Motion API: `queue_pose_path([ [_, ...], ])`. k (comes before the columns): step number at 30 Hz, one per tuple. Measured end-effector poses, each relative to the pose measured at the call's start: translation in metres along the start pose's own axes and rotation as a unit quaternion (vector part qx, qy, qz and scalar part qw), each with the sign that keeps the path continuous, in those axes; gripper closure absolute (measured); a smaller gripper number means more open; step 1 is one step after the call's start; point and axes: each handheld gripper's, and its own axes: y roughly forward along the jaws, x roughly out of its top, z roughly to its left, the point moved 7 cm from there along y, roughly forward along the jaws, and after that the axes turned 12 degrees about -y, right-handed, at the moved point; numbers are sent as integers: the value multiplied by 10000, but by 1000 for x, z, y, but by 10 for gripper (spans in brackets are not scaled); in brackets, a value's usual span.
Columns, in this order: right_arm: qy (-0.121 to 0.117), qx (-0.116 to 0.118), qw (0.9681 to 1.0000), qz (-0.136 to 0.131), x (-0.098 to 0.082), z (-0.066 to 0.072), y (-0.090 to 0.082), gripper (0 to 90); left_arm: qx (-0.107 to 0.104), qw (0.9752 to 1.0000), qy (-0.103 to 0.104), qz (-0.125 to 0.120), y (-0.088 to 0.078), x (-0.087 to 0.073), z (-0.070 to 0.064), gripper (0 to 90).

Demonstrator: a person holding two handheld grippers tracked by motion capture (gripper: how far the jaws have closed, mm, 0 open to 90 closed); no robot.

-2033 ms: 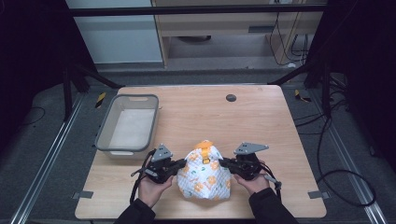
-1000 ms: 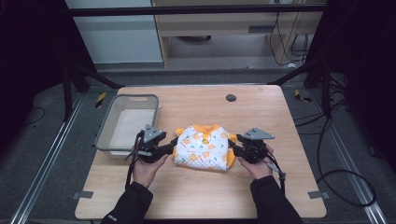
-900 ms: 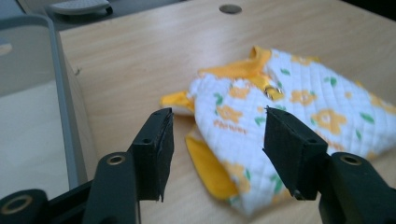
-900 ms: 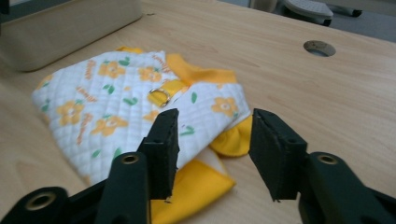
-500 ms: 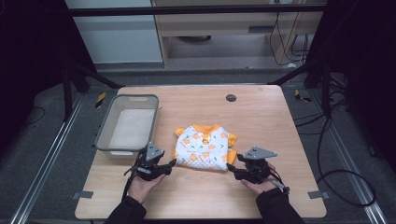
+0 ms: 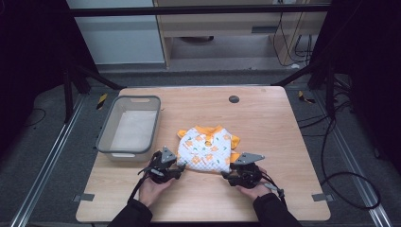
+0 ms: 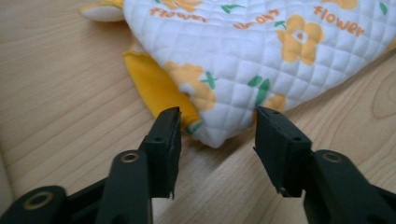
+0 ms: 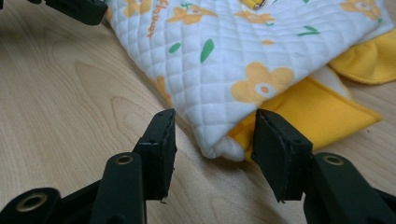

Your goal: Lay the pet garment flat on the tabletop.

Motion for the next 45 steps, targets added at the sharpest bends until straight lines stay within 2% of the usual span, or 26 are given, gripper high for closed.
queue_pose_path([
  [4, 1, -185, 9998, 68, -2, -1, 4, 628, -20, 10000, -88, 6, 4, 1, 0, 669],
  [5, 31, -196, 9998, 59, -1, -2, 3, 689, -49, 9999, -95, 20, 5, 1, 0, 773],
  [6, 31, -196, 9998, 59, -1, -2, 3, 689, -44, 10000, -64, 60, 6, 0, 0, 773],
  [7, 59, -179, 9998, 72, -1, -3, 3, 737, -36, 10000, -35, 57, 9, 0, -1, 833],
  [8, 59, -179, 9998, 72, -1, -3, 3, 737, -36, 10000, -35, 57, 9, 0, -1, 856],
  [11, 61, -106, 9999, 45, 1, -2, 1, 800, -54, 10000, -32, 75, 11, 2, -4, 878],
  [15, 74, -57, 10000, -17, 4, -2, -3, 815, -109, 9999, -17, 73, 7, 3, -6, 886],
  [18, 178, 12, 9996, -207, 10, -4, -18, 818, -320, 9994, -93, -110, -11, 9, -12, 888],
  [20, 193, 23, 9995, -268, 11, -4, -23, 818, -380, 9991, -84, -145, -18, 10, -14, 888],
  [21, 196, 45, 9993, -319, 12, -4, -29, 819, -446, 9988, -48, -193, -26, 11, -17, 888],
  [22, 209, 117, 9986, -467, 14, -2, -42, 819, -594, 9978, 36, -300, -42, 14, -25, 888],
  [23, 209, 117, 9986, -467, 14, -2, -42, 819, -594, 9978, 36, -300, -42, 14, -25, 887],
  [24, 255, 246, 9973, -648, 18, 2, -56, 815, -717, 9964, 133, -440, -59, 16, -31, 887],
  [25, 325, 310, 9963, -731, 21, 3, -63, 816, -717, 9964, 133, -440, -59, 16, -31, 886],
  [27, 355, 338, 9956, -802, 24, 5, -69, 818, -845, 9945, 166, -589, -72, 21, -36, 886],
  [30, 364, 298, 9949, -892, 34, 2, -77, 822, -837, 9939, 157, -699, -78, 31, -36, 886],
  [33, 630, 137, 9950, -758, 42, -11, -68, 812, -712, 9957, -5, -585, -68, 42, -28, 882],
  [34, 761, -22, 9955, -571, 43, -24, -52, 794, -533, 9974, -126, -468, -51, 48, -18, 877],
  [36, 869, -199, 9953, -391, 40, -37, -31, 777, -425, 9978, -264, -425, -32, 53, -9, 866],
  [37, 869, -199, 9953, -391, 40, -37, -31, 777, -425, 9978, -264, -425, -32, 53, -9, 854],
  [38, 884, -504, 9944, -298, 36, -49, -14, 770, -360, 9979, -282, -467, -23, 54, -5, 833],
  [39, 884, -504, 9944, -298, 36, -49, -14, 770, -241, 9980, -310, -494, -16, 56, 0, 833],
  [41, 896, -668, 9935, -218, 33, -55, -2, 772, -132, 9979, -410, -493, -3, 56, 6, 790],
  [43, 778, -871, 9931, -126, 29, -60, 5, 760, -11, 9980, -432, -470, 6, 55, 12, 722],
  [44, 772, -880, 9931, -112, 27, -61, 8, 745, -15, 9979, -465, -461, 9, 54, 13, 630],
  [45, 772, -880, 9931, -112, 27, -61, 8, 745, -3, 9975, -515, -477, 9, 53, 15, 630],
])
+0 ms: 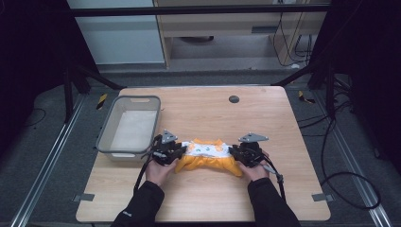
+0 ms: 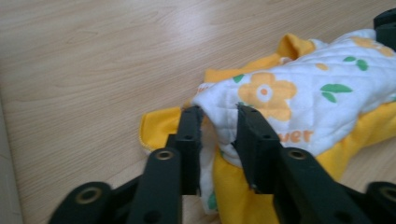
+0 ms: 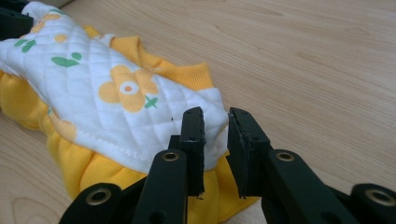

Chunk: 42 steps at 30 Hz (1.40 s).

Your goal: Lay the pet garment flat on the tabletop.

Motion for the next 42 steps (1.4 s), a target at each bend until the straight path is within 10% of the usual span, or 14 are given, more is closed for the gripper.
queue_pose_path([
  [3, -72, -16, 9999, -148, 4, 0, -12, 704, 75, 10000, 10, -63, -10, 1, 5, 421],
  [15, -197, 360, 9977, -536, -1, 18, -65, 537, -122, 9996, 254, 80, -65, -31, 13, 321],
  [32, -362, 547, 9970, 408, -49, 28, -43, 540, -50, 9957, 709, 592, -33, -62, -3, 548],
  [42, -353, 754, 9946, 616, -44, 31, -43, 867, -344, 9949, 481, 813, -36, -58, -6, 858],
])
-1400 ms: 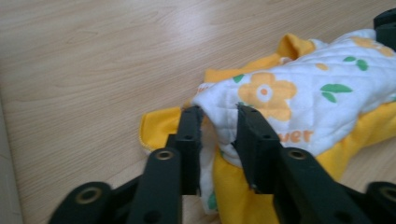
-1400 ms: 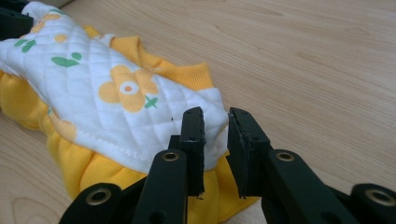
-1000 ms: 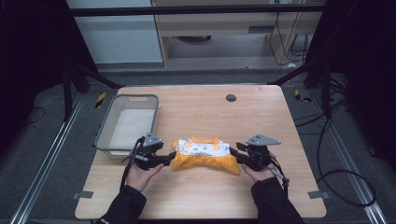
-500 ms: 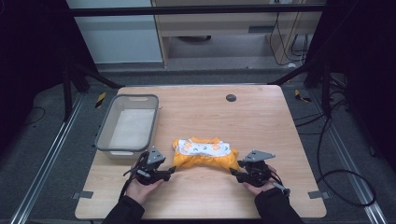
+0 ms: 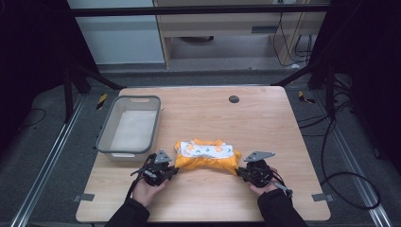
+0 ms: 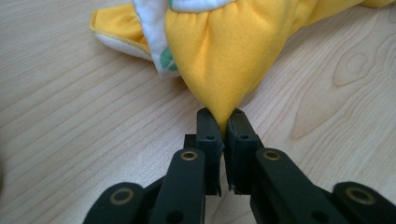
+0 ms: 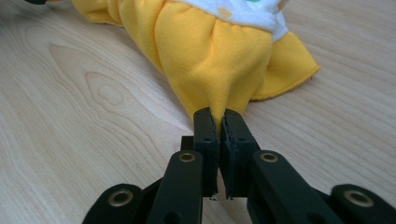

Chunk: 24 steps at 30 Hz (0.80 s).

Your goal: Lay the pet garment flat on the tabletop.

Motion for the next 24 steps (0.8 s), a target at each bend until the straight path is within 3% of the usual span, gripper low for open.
queue_pose_path([
  [4, -77, -19, 9999, -142, 5, 0, -9, 867, -205, 9993, -95, -284, -14, 7, -4, 862],
  [6, -71, -20, 9995, -298, 8, -1, -18, 862, -290, 9988, -101, -370, -24, 9, -6, 862],
  [7, -123, -36, 9986, -507, 13, -1, -31, 856, -389, 9978, -68, -528, -37, 11, -9, 862],
  [13, -202, 122, 9967, -779, 16, 6, -59, 854, -623, 9956, -82, -699, -65, 6, -14, 861],
  [17, -184, 287, 9965, -762, 4, 15, -68, 849, -657, 9968, -65, -446, -64, -8, -19, 856],
  [21, -159, 248, 9989, -372, -16, 18, -53, 824, -354, 9993, 134, 9, -41, -33, -23, 784],
  [24, -131, 194, 9995, -225, -21, 17, -46, 812, -175, 9995, 258, 42, -36, -37, -22, 697],
])
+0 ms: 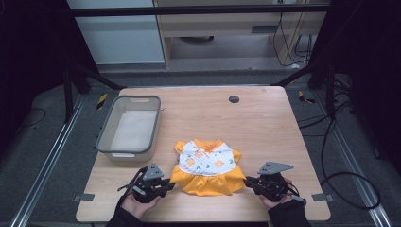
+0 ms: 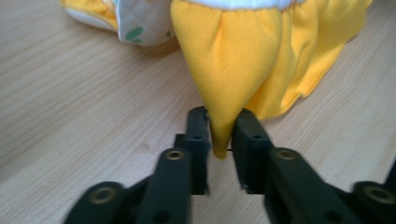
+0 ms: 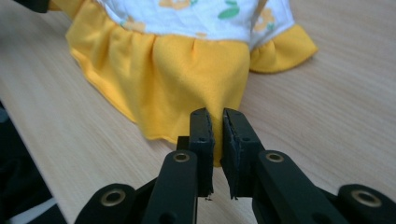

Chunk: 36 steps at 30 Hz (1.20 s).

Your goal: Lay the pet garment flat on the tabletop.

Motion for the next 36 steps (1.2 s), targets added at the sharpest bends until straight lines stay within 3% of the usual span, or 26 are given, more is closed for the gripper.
queue_pose_path([
  [4, -19, -70, 9999, 118, -7, 0, 8, 743, 163, 9996, -26, -226, -3, -1, 5, 543],
  [6, -74, -153, 9999, -21, -5, -1, 7, 686, 210, 9987, -9, -455, -9, 0, 6, 446],
  [9, 4, -310, 9990, -321, 0, -5, 2, 635, 222, 9972, -34, -712, -19, -1, 6, 394],
  [16, 189, -567, 9944, -876, 10, -17, -7, 560, 228, 9926, -179, -1178, -34, 10, 12, 385],
  [20, 182, -731, 9912, -1087, 19, -28, -9, 509, 239, 9898, -202, -1392, -40, 25, 18, 398],
  [25, 345, -833, 9878, -1268, 32, -43, -8, 459, 282, 9866, -211, -1592, -43, 51, 26, 421],
  [30, 424, -981, 9846, -1384, 49, -60, -3, 463, 323, 9852, -333, -1650, -32, 81, 40, 435],
  [33, 585, -1133, 9816, -1420, 59, -74, 5, 476, 352, 9855, -331, -1625, -20, 96, 47, 437],
  [36, 706, -1160, 9812, -1372, 65, -85, 18, 491, 470, 9868, -352, -1510, -5, 107, 56, 437],
])
